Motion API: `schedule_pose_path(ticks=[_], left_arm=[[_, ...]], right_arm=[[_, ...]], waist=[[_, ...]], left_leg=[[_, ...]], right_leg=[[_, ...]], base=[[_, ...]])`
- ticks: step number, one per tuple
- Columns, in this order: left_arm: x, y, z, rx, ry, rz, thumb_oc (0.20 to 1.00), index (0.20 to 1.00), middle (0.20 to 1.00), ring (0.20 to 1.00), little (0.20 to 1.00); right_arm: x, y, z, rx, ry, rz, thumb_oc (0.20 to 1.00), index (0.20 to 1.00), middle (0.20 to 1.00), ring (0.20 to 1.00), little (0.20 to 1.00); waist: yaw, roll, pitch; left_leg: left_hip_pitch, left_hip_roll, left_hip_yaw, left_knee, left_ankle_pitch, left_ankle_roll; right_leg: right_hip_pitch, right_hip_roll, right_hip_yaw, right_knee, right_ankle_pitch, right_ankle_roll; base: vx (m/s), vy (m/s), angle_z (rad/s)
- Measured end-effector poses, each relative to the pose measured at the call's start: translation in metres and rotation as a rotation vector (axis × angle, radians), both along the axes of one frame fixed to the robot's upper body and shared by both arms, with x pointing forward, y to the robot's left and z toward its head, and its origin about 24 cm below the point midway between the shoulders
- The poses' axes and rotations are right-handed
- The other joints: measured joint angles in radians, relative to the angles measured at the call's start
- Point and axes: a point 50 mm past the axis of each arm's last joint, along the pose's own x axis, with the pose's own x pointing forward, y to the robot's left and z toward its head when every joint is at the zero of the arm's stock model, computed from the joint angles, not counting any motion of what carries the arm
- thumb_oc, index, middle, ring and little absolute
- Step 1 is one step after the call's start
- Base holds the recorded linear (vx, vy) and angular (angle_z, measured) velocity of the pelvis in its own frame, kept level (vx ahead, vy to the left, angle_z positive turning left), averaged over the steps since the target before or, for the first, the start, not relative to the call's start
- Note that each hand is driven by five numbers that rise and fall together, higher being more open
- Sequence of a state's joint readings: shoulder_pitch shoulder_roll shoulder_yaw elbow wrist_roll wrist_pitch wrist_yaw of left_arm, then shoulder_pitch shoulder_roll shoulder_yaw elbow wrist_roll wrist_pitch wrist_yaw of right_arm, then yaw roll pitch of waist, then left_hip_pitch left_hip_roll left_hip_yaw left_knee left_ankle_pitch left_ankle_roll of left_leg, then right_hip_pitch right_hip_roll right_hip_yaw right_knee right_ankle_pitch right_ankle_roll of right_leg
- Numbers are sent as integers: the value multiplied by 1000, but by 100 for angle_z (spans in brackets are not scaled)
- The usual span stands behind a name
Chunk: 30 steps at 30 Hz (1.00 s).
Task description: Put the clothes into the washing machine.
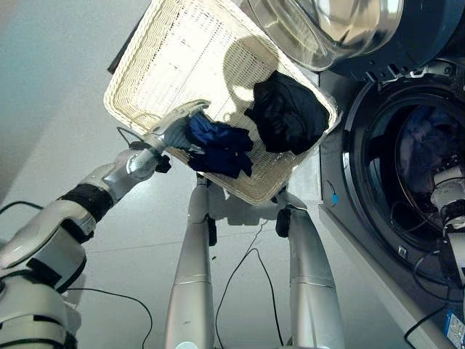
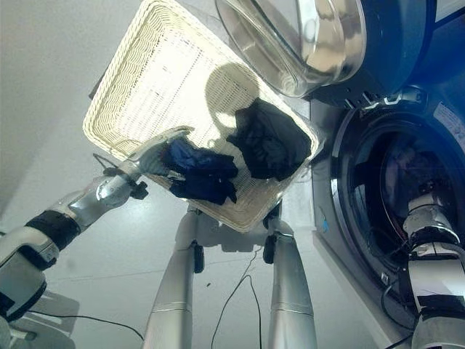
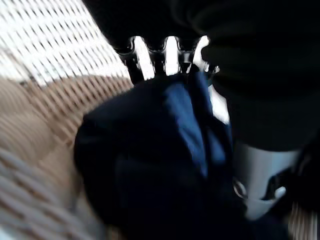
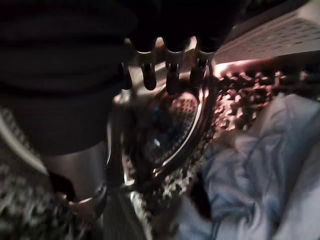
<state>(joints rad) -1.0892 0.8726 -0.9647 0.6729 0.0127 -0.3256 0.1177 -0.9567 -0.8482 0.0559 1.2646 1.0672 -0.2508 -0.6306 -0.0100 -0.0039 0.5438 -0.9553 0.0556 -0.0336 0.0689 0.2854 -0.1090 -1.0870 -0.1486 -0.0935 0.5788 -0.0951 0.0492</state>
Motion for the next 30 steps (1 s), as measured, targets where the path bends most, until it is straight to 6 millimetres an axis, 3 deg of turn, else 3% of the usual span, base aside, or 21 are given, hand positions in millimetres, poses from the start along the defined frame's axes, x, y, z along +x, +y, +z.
schedule_pose_path(ticks=[9,21,22,23,30], left_arm=[[7,-11,13,216,59,43,1000,1000,1000,1000,1000],[17,-21,29,275,13,82,1000,1000,1000,1000,1000],[17,-21,29,286,15,82,821,821,821,821,821],[17,-21,29,304,17,83,200,200,200,200,200],[21,-14,35,294,38,125,200,200,200,200,200]], right_arm=[[6,3,14,-77,-5,44,1000,1000,1000,1000,1000],[31,37,43,-318,-27,211,1000,1000,1000,1000,1000],[31,38,45,-330,-34,214,1000,1000,1000,1000,1000],[33,41,47,-343,-46,221,1000,1000,1000,1000,1000],[42,56,46,-338,-54,250,1000,1000,1000,1000,1000]], waist=[[0,6,-2],[-7,9,-4],[-7,8,-4],[-9,8,-4],[-43,9,-5]], left_leg=[[0,0,2,-1,-6,-6],[-14,3,5,11,-4,-2],[-14,3,5,11,-4,-2],[-14,3,5,12,-4,-2],[-7,7,10,13,-5,-1]], right_leg=[[-7,0,1,12,-7,5],[-13,3,2,8,-3,-2],[-13,3,2,9,-3,-2],[-13,3,2,8,-3,-2],[-2,6,2,-8,1,4]], base=[[-4,-1,0],[0,-1,0],[0,0,0],[-9,34,1],[-3,5,-2]])
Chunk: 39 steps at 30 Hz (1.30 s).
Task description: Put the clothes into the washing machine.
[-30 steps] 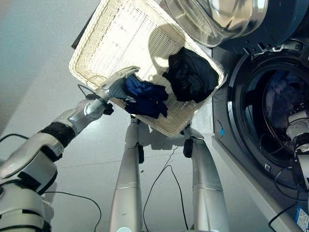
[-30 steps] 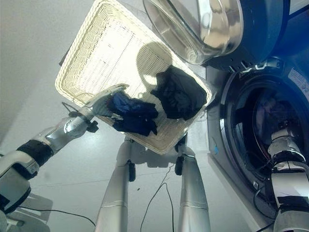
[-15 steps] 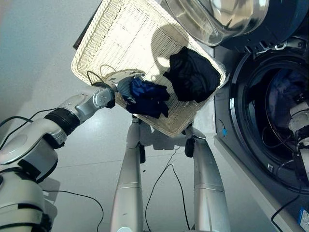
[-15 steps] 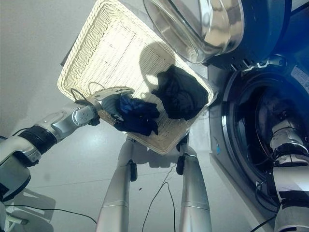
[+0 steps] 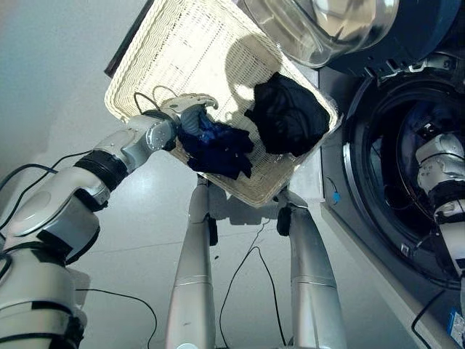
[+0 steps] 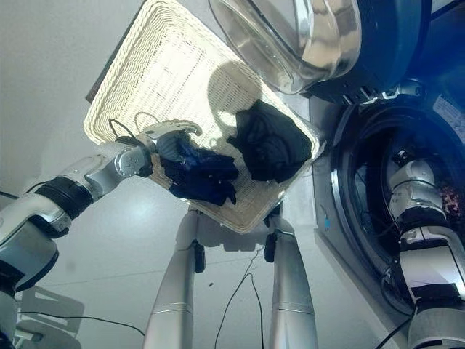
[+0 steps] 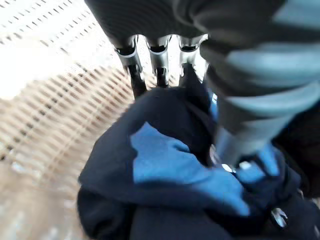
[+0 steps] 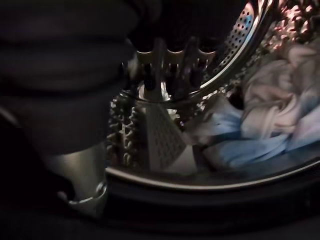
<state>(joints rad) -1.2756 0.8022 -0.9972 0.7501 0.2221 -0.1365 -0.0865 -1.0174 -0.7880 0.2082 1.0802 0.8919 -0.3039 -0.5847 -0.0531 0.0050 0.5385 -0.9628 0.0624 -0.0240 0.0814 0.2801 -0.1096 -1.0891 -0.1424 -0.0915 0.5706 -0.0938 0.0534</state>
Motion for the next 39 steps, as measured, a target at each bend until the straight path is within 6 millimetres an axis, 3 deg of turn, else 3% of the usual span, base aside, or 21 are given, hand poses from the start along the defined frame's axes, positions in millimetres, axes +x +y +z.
schedule_pose_path(ticks=[4,15,16,17,23,39], left_arm=[[2,-2,-4,5,33,6,200,200,200,200,200],[1,-3,-3,-14,54,-4,200,200,200,200,200],[1,-3,-4,-29,63,-5,520,520,520,520,520],[1,-3,-4,-30,65,-6,1000,1000,1000,1000,1000],[-3,-4,-8,-102,87,-21,1000,1000,1000,1000,1000],[-24,-5,-40,-101,191,-80,1000,1000,1000,1000,1000]], right_arm=[[2,5,-4,4,4,0,1000,1000,1000,1000,1000],[2,7,-3,-11,4,-8,1000,1000,1000,1000,1000],[2,7,-2,-13,3,-6,1000,1000,1000,1000,1000],[2,7,-3,-14,5,-4,1000,1000,1000,1000,1000],[0,7,-7,-11,11,-16,1000,1000,1000,1000,1000],[-14,-4,-28,32,18,-54,1000,1000,1000,1000,1000]], waist=[[-15,0,0],[-6,1,-1],[-6,1,-1],[-5,1,-1],[11,2,0],[43,3,0]], left_leg=[[0,2,0,0,0,0],[-1,6,10,-3,-5,-6],[-1,6,11,-3,-4,-5],[-1,6,11,-3,-3,-4],[-1,6,12,-6,-3,-4],[-5,4,1,-16,0,-3]], right_leg=[[0,3,0,-1,4,-5],[-3,5,1,1,1,-1],[-4,5,2,2,1,-1],[-3,5,2,2,1,-3],[-7,5,2,2,1,-6],[-11,1,-8,10,-12,-7]], base=[[-2,2,-3],[0,0,0],[0,0,0],[0,0,0],[0,0,0],[-5,-31,2]])
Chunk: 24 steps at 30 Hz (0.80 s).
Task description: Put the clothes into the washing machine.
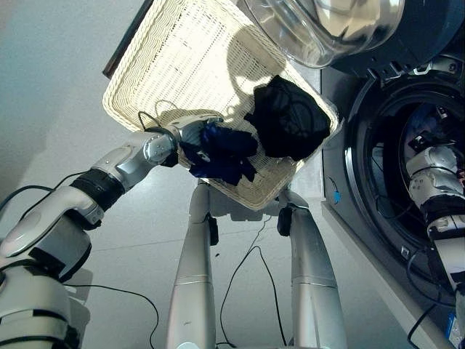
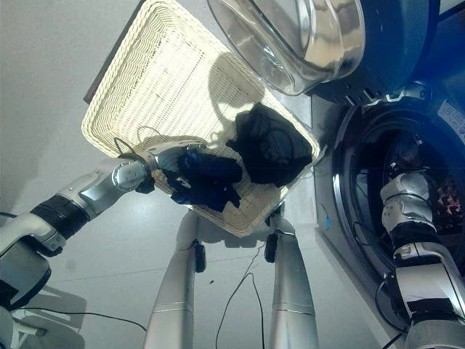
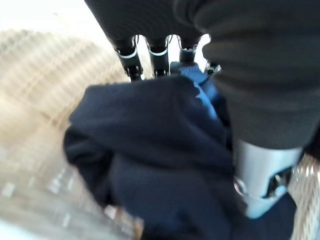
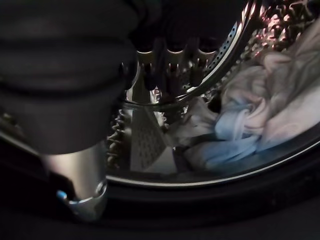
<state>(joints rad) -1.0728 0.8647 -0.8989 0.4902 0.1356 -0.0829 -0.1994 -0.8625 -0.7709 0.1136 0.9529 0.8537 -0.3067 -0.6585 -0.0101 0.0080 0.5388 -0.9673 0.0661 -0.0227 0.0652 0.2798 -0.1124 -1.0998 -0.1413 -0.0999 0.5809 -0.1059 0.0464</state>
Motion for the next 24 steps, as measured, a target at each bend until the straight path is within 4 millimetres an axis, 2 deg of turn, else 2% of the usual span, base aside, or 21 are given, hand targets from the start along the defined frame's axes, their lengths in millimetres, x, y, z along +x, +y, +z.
schedule_pose_path(ticks=[9,17,24], left_arm=[[-3,3,-14,29,30,12,1000,1000,1000,1000,1000],[1,-4,-17,157,-77,36,1000,1000,1000,1000,1000],[5,-16,-22,104,-240,86,1000,1000,1000,1000,1000]], right_arm=[[0,-1,0,2,-4,5,1000,1000,1000,1000,1000],[0,-3,-1,6,6,8,1000,1000,1000,1000,1000],[1,-3,0,21,-5,10,1000,1000,1000,1000,1000]], waist=[[0,0,0],[-2,0,0],[-4,0,0]], left_leg=[[-3,-2,-9,1,2,0],[-1,2,-17,6,0,-3],[-6,0,-23,7,1,-2]], right_leg=[[2,-3,-6,3,-2,3],[15,-1,-19,-3,-4,5],[15,-2,-22,-5,-3,3]], base=[[-1,-5,1],[0,0,0],[0,0,0]])
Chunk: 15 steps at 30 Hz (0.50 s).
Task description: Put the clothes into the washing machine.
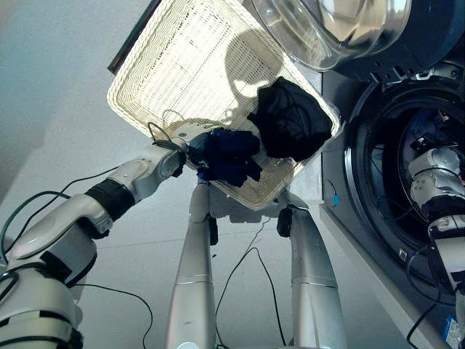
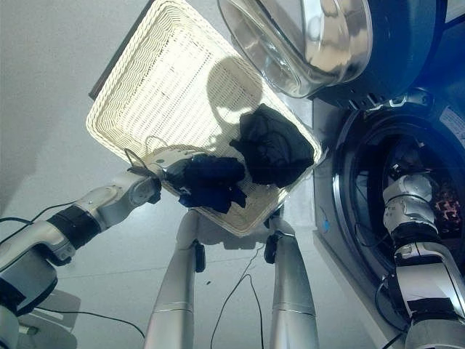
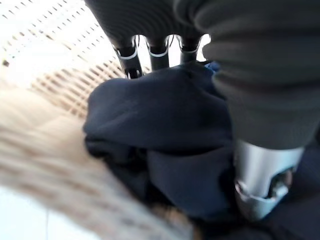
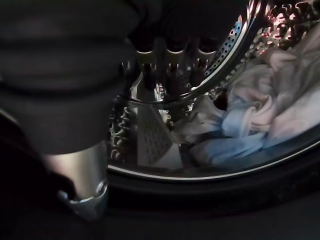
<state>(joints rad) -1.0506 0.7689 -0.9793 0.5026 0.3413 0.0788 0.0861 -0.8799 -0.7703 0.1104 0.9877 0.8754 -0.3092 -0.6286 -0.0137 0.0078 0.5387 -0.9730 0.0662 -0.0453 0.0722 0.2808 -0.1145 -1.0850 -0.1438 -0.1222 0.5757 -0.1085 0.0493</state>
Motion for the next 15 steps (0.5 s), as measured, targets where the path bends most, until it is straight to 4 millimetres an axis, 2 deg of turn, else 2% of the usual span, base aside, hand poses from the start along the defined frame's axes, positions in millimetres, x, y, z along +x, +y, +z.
schedule_pose_path(ticks=[6,7,8,15], left_arm=[[7,-7,-6,-84,-79,46,1000,1000,1000,1000,1000],[8,-8,-7,-87,-88,50,266,266,266,266,266],[8,-7,-8,-75,-91,52,200,200,200,200,200],[10,-4,-12,-75,-85,79,200,200,200,200,200]], right_arm=[[2,3,0,3,-4,8,1000,1000,1000,1000,1000],[3,4,1,-1,-2,10,1000,1000,1000,1000,1000],[4,5,1,-7,2,13,1000,1000,1000,1000,1000],[4,7,0,-9,2,21,1000,1000,1000,1000,1000]], waist=[[-4,0,0],[-5,-1,0],[-6,-1,0],[-28,-2,-1]], left_leg=[[-2,2,0,6,0,0],[-1,3,0,8,-1,0],[0,4,0,7,-1,-1],[4,5,-9,12,-2,1]], right_leg=[[4,3,-4,-3,2,-3],[5,3,-4,-2,2,-2],[7,6,-4,-4,0,0],[27,7,-14,-21,8,-1]], base=[[1,-5,0],[0,0,0],[0,0,0],[1,-2,1]])
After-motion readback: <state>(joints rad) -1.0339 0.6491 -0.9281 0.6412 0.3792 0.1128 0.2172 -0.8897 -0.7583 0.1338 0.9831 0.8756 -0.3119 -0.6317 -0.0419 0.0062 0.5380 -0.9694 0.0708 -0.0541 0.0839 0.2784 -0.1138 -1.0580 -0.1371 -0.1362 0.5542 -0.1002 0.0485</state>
